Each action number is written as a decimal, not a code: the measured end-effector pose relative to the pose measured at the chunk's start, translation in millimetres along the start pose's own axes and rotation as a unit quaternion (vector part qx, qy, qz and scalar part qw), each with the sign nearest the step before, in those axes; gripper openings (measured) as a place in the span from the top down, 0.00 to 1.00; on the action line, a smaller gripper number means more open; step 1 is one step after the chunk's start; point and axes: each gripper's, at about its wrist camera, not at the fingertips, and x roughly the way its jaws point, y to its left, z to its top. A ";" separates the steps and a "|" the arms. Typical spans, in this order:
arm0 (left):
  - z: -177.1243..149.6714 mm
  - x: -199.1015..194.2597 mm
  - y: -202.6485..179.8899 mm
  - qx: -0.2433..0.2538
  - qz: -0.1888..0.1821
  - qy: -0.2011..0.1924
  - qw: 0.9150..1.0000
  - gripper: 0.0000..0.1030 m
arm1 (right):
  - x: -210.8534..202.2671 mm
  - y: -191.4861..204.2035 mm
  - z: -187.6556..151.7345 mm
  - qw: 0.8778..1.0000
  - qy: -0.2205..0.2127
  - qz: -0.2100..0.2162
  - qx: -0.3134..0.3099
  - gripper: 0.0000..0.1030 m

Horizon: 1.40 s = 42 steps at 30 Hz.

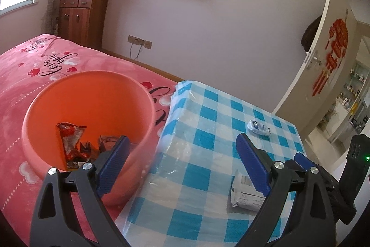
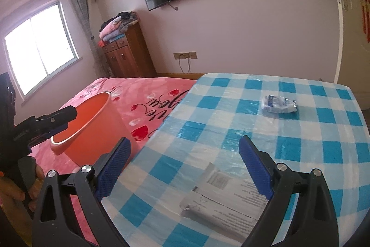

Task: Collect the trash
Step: 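Move both open grippers back toward the white paper packet on the table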

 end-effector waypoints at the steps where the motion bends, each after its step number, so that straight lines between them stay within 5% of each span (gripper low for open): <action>1: -0.7 0.8 -2.1 0.001 -0.001 0.001 1.000 0.10 | -0.9 -2.7 -1.1 1.000 0.000 -0.001 0.002 0.10; 22: -48.1 33.6 -66.0 0.057 -0.047 0.071 0.995 0.10 | -25.5 -69.5 -27.0 0.997 -0.019 -0.044 0.053 0.10; 42: -119.5 70.4 -109.6 0.053 -0.141 0.190 0.970 0.10 | -31.2 -140.2 -47.8 0.991 -0.024 -0.080 0.100 0.10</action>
